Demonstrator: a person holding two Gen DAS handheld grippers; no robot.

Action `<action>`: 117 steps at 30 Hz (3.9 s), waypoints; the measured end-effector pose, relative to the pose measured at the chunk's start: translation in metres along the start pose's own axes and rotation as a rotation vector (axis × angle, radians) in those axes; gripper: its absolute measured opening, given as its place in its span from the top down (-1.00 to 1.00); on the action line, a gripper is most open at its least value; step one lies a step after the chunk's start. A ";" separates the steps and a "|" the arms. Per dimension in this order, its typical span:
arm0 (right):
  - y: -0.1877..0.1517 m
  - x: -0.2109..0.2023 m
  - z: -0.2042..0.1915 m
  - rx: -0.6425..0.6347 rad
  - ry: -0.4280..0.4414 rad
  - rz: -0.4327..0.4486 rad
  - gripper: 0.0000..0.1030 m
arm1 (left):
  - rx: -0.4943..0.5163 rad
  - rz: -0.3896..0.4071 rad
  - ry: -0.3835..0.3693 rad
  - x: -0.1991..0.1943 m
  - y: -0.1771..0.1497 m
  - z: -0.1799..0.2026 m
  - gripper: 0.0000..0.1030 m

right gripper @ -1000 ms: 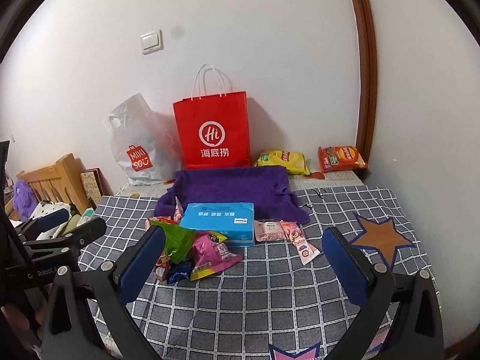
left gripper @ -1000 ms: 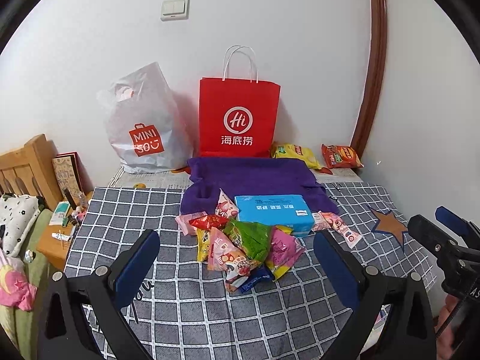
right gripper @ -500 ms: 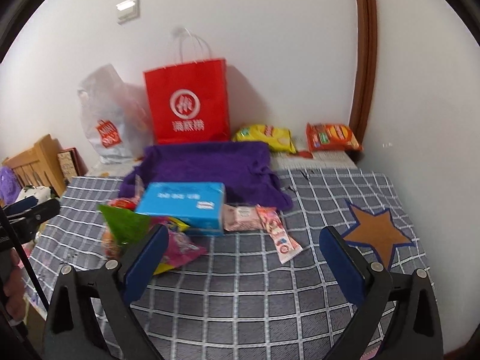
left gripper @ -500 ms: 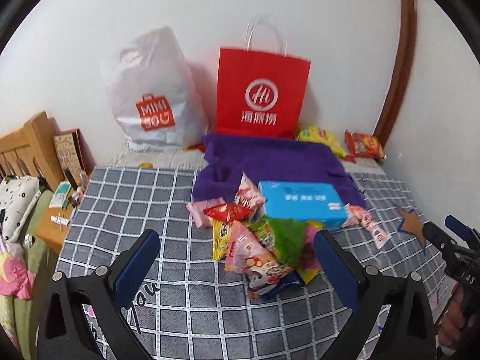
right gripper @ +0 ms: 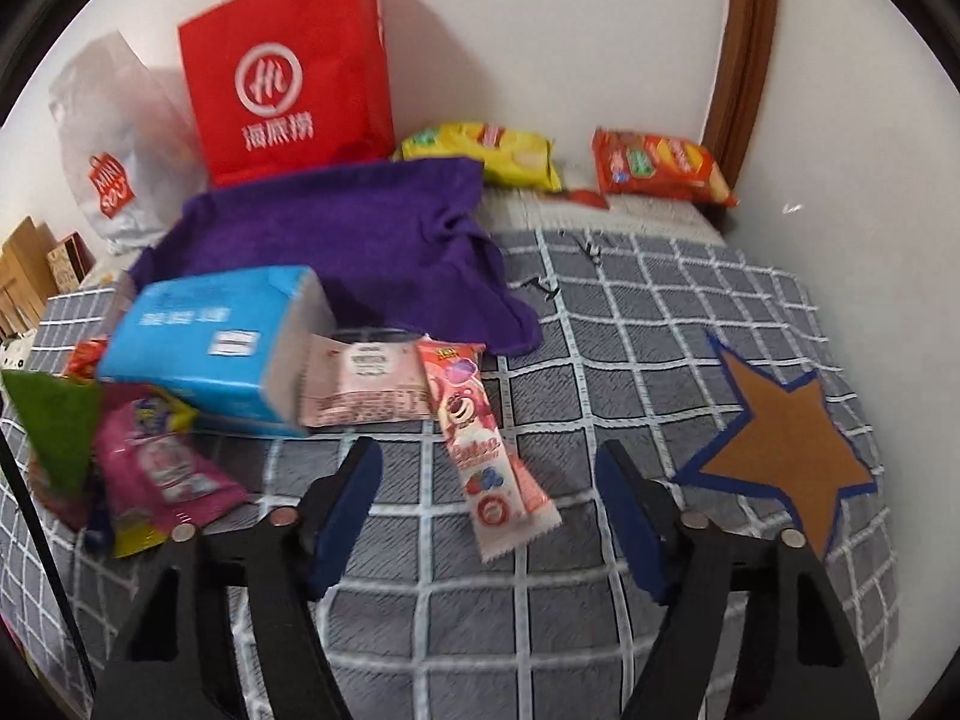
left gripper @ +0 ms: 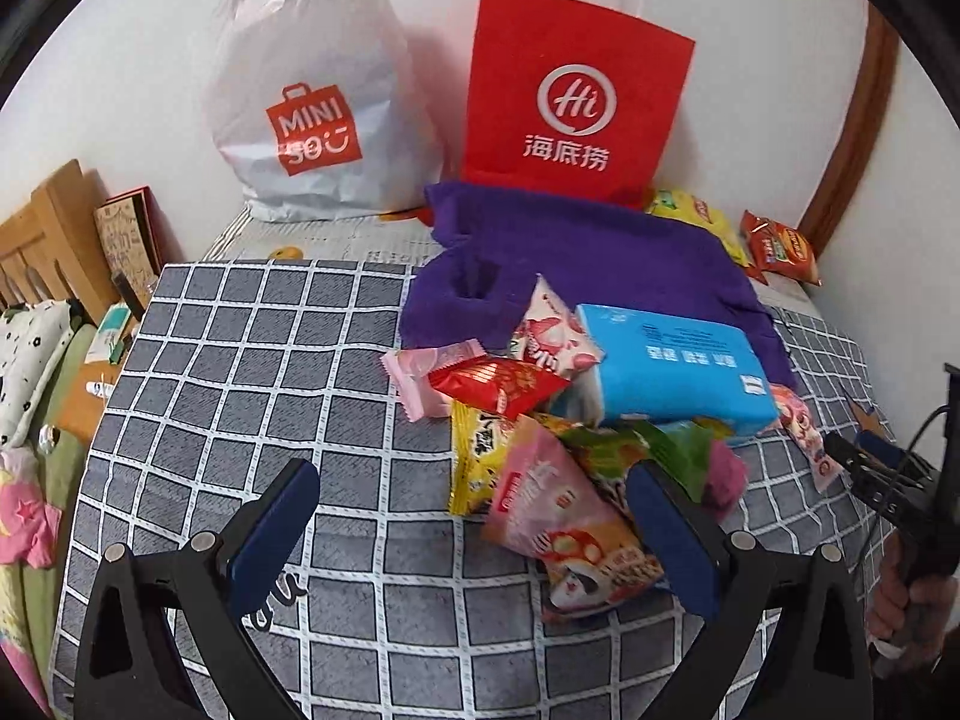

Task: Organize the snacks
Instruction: 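Lower the right gripper onto the pink Lotso stick snack and close while left gripper approaches the pile, then close the left gripper on the pink triangular panda snack, then lift the panda snack with the left gripper over the purple towel while right carries the Lotso stick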

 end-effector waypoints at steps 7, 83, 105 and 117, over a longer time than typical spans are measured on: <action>0.001 0.048 -0.003 -0.015 0.006 -0.071 -0.20 | -0.048 -0.032 -0.034 0.017 0.005 -0.010 -0.99; -0.019 -0.053 -0.078 -0.036 0.066 0.060 0.53 | 0.024 0.034 -0.286 -0.014 0.004 0.001 0.22; 0.053 -0.059 -0.113 -0.050 0.148 0.116 0.53 | 0.137 0.105 -0.281 -0.014 0.093 0.035 0.22; 0.117 -0.027 -0.129 -0.064 0.145 0.140 0.53 | 0.160 0.126 -0.258 0.008 0.148 0.038 0.22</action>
Point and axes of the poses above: each gripper's, at about its wrist camera, not at the fingertips, and x roughly the way its jaws point, z to its right, y to its top, the point moved 2 cm from there along x, roughly the way its jaws point, and after that the axes turned 10 degrees about x, right-handed, at the moved point
